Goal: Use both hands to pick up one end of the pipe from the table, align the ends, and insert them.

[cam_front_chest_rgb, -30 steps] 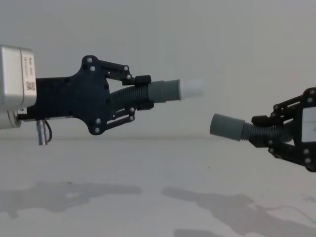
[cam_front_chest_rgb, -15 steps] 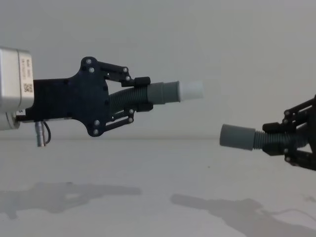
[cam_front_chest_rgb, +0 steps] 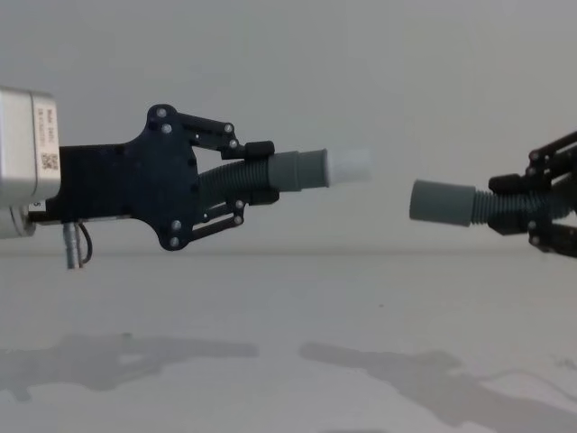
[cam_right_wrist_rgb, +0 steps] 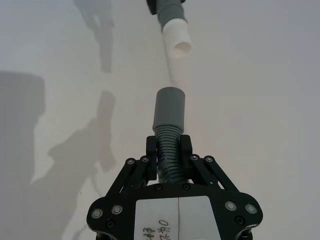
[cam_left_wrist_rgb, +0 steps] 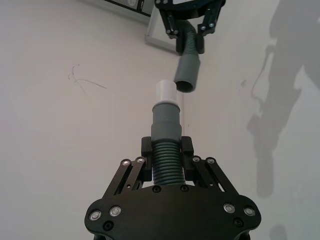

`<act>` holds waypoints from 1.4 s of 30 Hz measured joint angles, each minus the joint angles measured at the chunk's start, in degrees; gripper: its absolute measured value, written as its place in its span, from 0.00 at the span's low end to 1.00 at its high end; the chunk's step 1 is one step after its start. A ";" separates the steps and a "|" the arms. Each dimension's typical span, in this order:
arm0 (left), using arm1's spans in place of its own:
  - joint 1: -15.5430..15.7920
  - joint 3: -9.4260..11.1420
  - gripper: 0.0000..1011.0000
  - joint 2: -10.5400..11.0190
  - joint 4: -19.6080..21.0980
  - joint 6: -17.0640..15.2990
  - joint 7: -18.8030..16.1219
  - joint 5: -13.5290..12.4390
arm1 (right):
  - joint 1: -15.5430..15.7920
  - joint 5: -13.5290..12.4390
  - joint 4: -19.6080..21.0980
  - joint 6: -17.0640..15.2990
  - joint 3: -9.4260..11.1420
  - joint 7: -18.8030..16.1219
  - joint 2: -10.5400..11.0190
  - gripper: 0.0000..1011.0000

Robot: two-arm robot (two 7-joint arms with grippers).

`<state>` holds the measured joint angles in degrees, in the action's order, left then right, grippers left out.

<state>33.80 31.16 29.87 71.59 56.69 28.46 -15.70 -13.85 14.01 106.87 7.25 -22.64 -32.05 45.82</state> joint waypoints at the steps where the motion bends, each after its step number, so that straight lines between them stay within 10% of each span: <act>1: 0.00 0.00 0.33 0.00 0.00 0.00 0.00 0.00 | -0.14 0.02 0.03 0.01 0.00 0.00 0.00 0.26; 42: 0.00 0.00 0.33 0.01 -0.01 0.00 -0.01 -0.01 | -6.05 2.30 3.31 0.11 -4.05 -3.18 1.01 0.26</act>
<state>33.80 31.15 29.88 71.59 56.69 28.46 -15.70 -19.90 16.30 110.18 7.36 -26.69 -35.23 46.83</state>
